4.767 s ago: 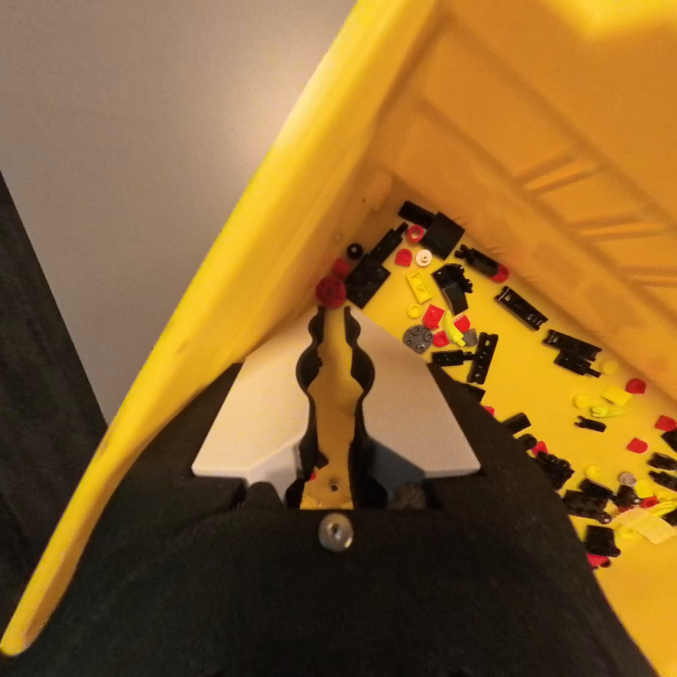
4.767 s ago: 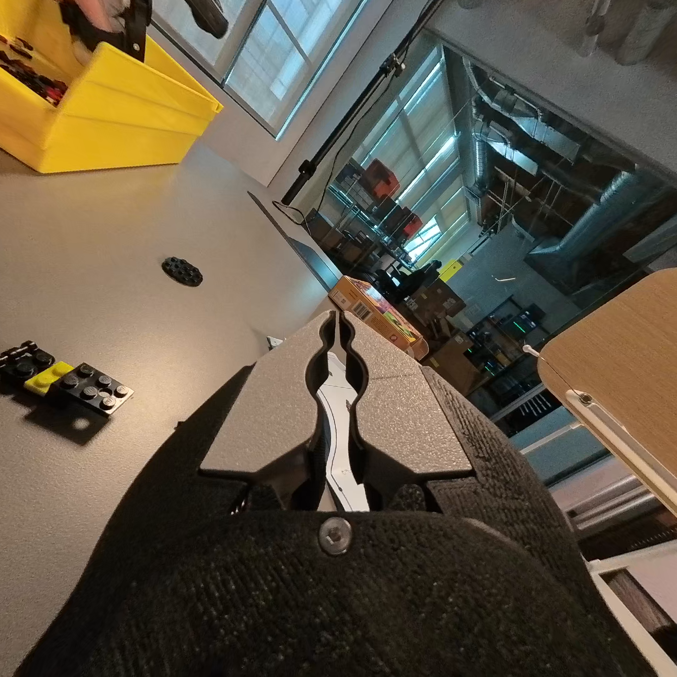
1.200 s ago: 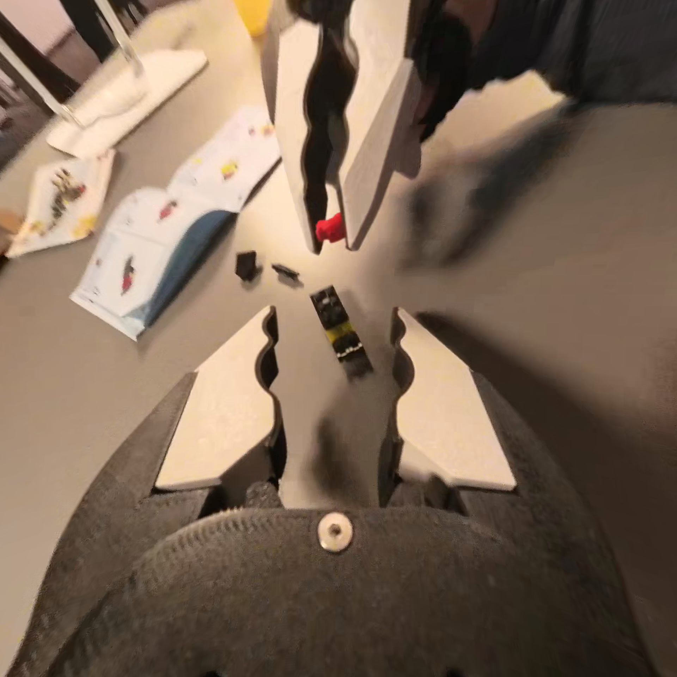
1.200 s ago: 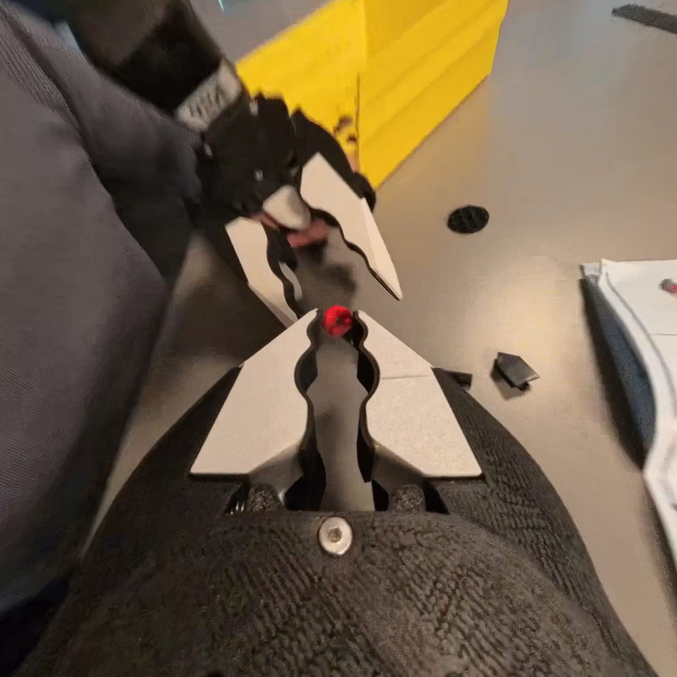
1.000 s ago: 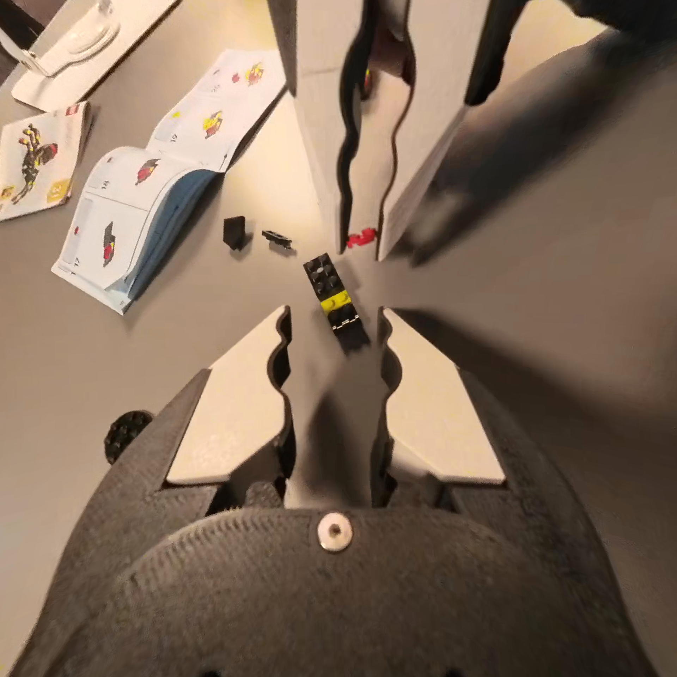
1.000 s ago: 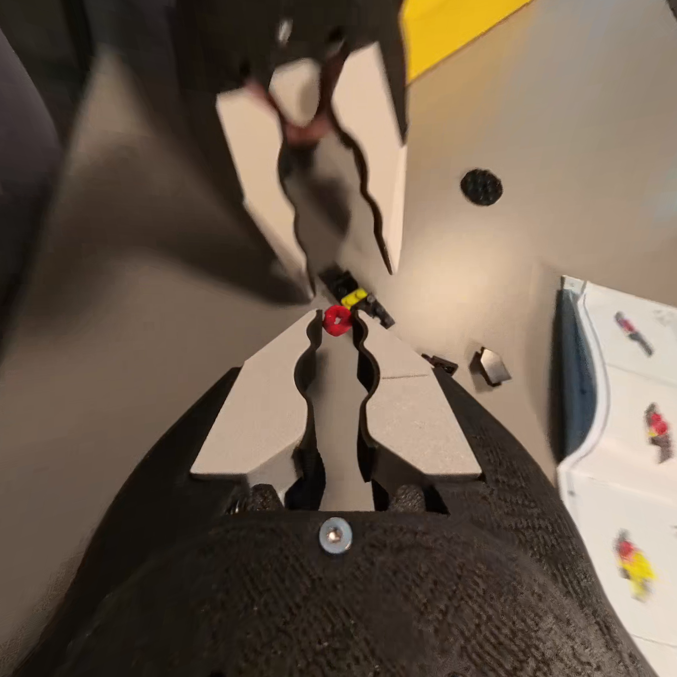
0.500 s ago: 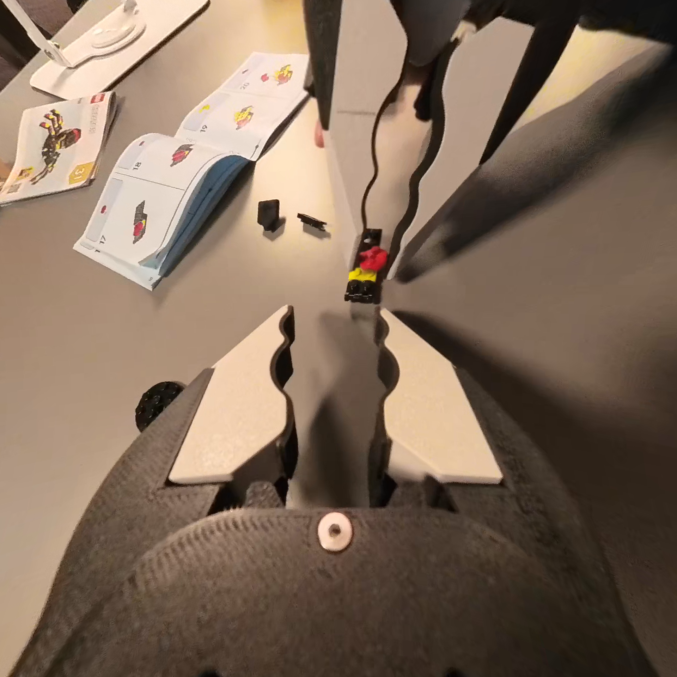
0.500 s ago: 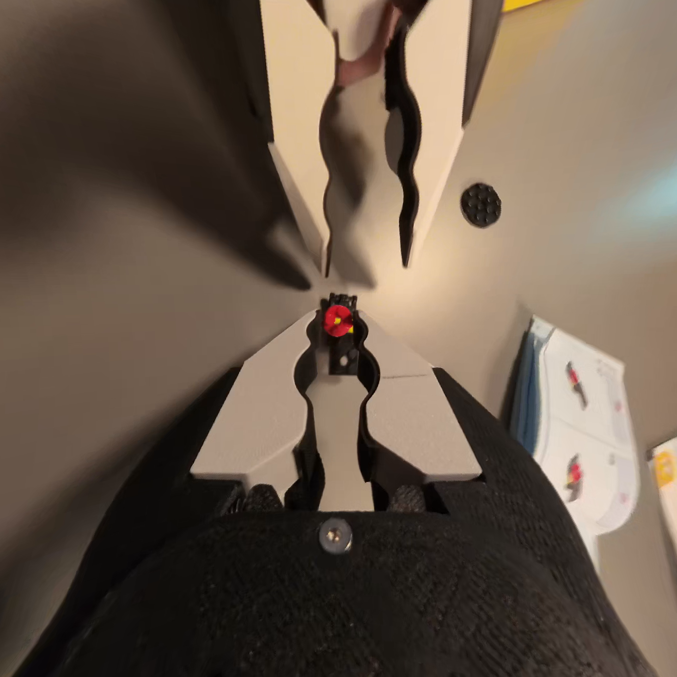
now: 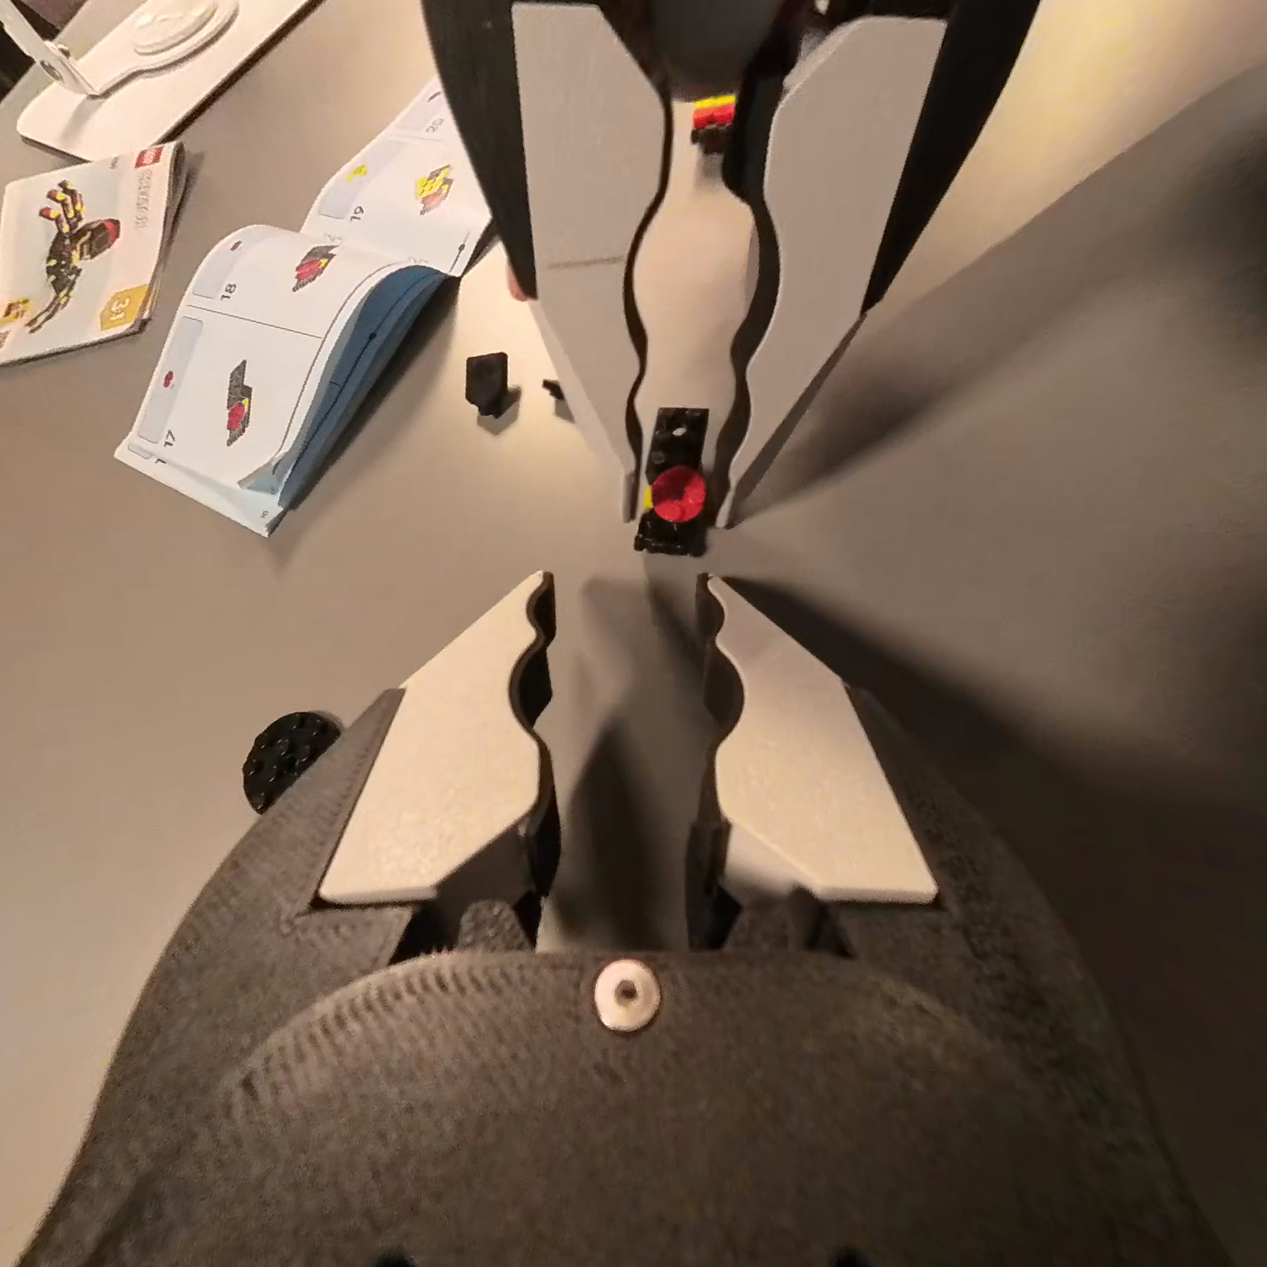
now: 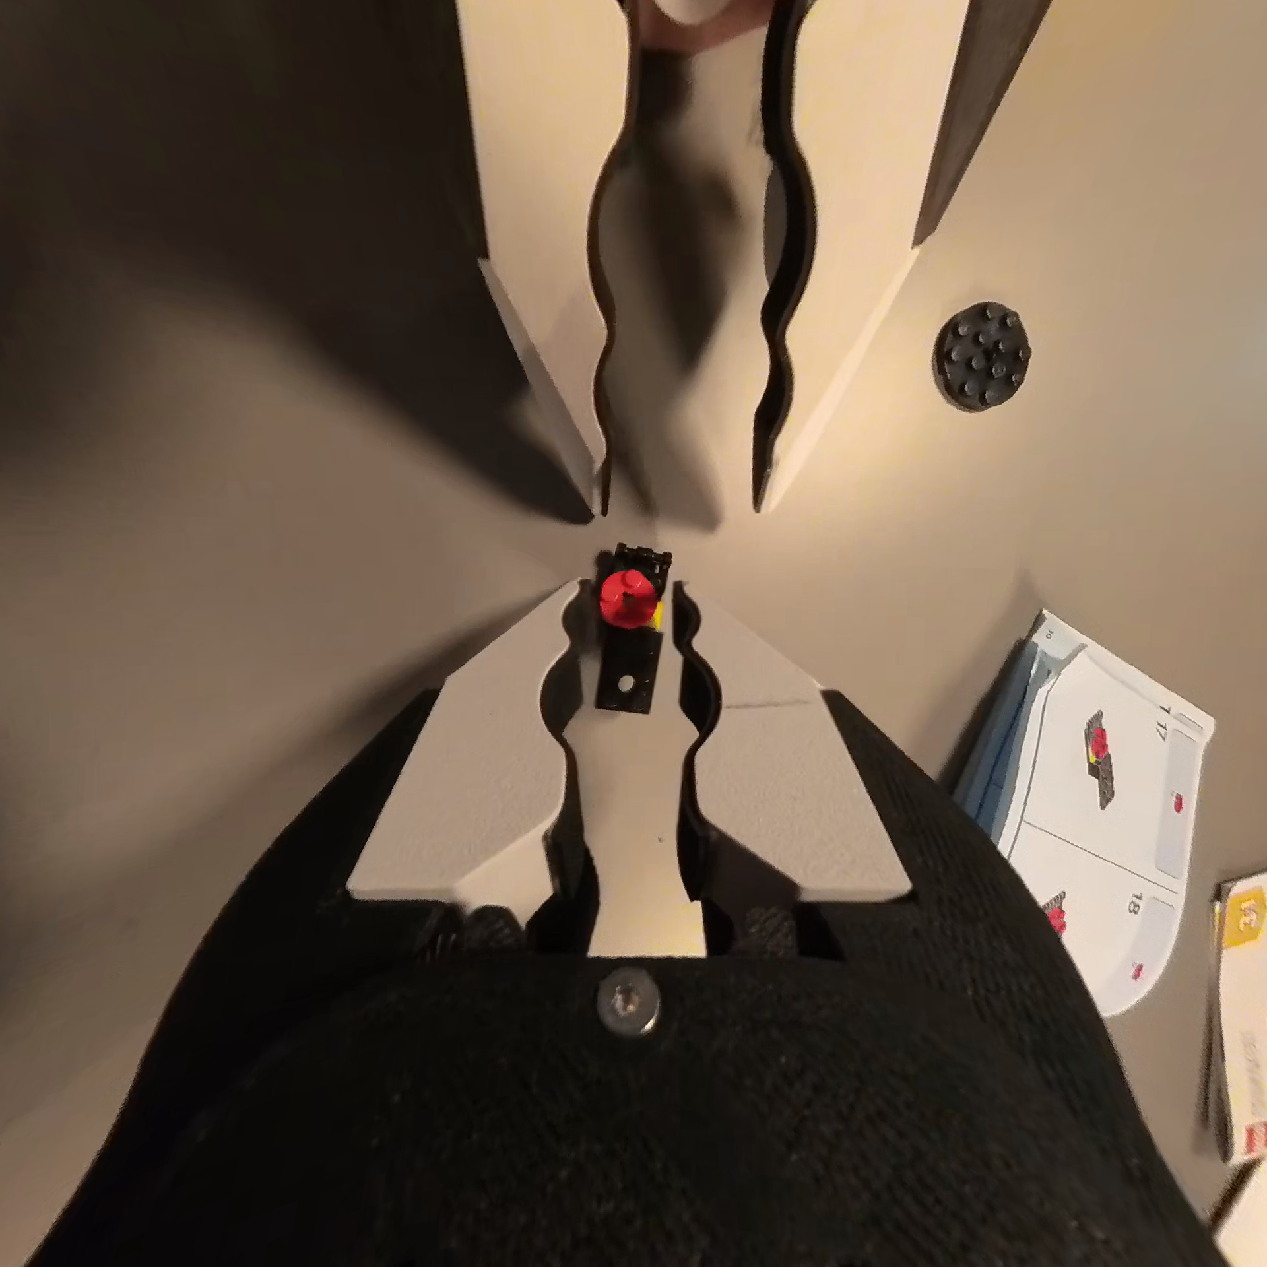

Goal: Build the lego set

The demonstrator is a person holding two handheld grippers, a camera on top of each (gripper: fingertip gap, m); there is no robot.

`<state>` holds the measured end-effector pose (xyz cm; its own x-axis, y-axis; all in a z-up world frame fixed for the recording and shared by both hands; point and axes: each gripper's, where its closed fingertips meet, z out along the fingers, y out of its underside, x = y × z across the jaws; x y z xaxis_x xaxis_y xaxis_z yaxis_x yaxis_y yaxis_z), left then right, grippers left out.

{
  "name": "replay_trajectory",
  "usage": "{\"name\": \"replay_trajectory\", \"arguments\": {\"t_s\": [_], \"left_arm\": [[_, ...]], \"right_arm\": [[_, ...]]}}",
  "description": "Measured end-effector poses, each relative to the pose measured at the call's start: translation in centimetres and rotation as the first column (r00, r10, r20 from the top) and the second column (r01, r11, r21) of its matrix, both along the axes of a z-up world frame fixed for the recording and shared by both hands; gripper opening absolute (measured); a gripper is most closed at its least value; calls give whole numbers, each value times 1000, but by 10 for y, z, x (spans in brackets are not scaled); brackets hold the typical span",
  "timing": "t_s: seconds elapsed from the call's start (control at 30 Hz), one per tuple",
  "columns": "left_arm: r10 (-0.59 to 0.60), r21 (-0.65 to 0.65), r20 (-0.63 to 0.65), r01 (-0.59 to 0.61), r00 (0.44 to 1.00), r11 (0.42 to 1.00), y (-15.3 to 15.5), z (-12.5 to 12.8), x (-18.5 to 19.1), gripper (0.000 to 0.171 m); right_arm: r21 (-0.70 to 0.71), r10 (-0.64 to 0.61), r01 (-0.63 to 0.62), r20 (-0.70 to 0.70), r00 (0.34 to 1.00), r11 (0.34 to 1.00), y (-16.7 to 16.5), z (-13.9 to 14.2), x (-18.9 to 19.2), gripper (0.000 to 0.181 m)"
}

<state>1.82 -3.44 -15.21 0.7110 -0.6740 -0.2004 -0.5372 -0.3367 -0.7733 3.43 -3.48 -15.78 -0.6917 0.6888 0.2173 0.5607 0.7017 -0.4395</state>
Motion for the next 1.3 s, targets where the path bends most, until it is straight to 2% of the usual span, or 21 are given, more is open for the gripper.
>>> {"name": "replay_trajectory", "arguments": {"t_s": [0.07, 0.2, 0.33, 0.47, 0.57, 0.7, 0.8, 1.03, 1.13, 1.2, 1.23, 1.3], "left_arm": [[0, -2, 1, 0, 1000, 1000, 0, 0, 0, 40], [-6, -9, 4, 6, 1000, 1000, -1, 0, 1, 40], [-22, -15, 8, 22, 1000, 1000, -2, -1, 2, 40], [-60, -19, 11, 60, 998, 998, -6, -1, 6, 41], [-112, -13, 6, 112, 994, 994, -9, -1, 12, 37], [-126, -35, 37, 127, 991, 991, -10, 0, 15, 48], [-159, -15, 90, 161, 983, 987, -13, 8, 20, 45], [-213, 25, 148, 212, 966, 977, -19, 18, 29, 19], [-208, 30, 204, 207, 957, 978, -18, 25, 29, 16], [-167, 36, 234, 163, 958, 986, -13, 29, 25, 16], [-135, 43, 252, 129, 958, 991, -9, 31, 22, 16], [-72, 43, 294, 62, 953, 997, -2, 36, 14, 16]], "right_arm": [[-16, -17, 17, -2, 1000, 1000, 1, 3, 3, 33], [-134, -96, 90, -39, 995, 987, 7, 8, 10, 39], [-240, -128, 111, -56, 990, 964, 7, 0, 13, 32], [-304, -140, 117, -56, 989, 945, 5, -1, 11, 14], [-287, -135, 113, -59, 989, 951, 6, 2, 12, 14], [-310, -109, 77, -88, 990, 948, -5, 17, 9, 14], [-304, -101, 64, -109, 989, 951, -11, 25, 7, 15], [-299, -77, 25, -162, 984, 954, -19, 34, 7, 14], [-283, -84, 27, -188, 979, 959, -18, 34, 5, 14], [-224, -108, 45, -278, 954, 973, -9, 40, -2, 18], [-161, -121, 67, -356, 927, 985, 0, 45, -7, 30], [0, -96, 111, -497, 863, 994, 14, 53, -13, 42]]}}
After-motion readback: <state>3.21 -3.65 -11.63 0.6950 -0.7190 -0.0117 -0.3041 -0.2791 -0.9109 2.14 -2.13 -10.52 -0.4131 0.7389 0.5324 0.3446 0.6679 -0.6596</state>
